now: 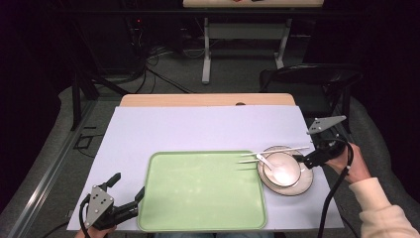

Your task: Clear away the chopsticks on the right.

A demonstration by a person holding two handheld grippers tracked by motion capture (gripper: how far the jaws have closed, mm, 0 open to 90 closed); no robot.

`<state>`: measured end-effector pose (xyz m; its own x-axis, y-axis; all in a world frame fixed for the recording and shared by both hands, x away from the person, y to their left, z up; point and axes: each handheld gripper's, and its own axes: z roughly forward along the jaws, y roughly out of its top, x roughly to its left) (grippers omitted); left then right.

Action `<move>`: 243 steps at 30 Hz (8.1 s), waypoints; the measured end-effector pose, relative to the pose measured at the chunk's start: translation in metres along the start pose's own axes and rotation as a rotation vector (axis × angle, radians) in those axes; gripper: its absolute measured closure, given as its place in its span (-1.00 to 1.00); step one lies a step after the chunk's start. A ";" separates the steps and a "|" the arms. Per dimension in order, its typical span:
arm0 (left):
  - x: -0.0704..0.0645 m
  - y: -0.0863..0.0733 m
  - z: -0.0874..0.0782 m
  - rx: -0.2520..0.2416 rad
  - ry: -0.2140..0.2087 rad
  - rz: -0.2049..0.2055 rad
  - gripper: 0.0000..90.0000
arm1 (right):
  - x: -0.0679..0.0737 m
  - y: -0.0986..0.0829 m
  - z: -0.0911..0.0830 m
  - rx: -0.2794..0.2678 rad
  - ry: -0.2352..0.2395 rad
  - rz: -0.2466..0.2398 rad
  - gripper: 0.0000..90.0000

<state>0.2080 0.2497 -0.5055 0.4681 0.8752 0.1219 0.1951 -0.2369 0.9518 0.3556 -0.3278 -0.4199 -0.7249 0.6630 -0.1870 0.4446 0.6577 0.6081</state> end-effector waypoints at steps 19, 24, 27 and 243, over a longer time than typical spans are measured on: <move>0.000 0.000 0.000 0.000 -0.001 -0.001 -0.66 | -0.037 0.030 0.088 0.327 0.092 -0.117 -0.27; 0.000 0.000 0.000 -0.001 -0.001 0.001 -0.66 | -0.036 0.029 0.105 0.394 0.123 -0.159 0.14; 0.000 0.000 0.000 -0.001 -0.002 -0.001 -0.66 | -0.033 0.030 0.110 0.419 0.139 -0.187 0.33; -0.003 -0.001 -0.002 -0.019 -0.001 0.032 -0.66 | -0.029 0.023 0.089 0.579 0.070 -0.267 0.08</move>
<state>0.2049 0.2485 -0.5060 0.4752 0.8666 0.1524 0.1637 -0.2573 0.9524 0.4335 -0.3004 -0.4691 -0.8741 0.4373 -0.2113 0.4418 0.8967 0.0282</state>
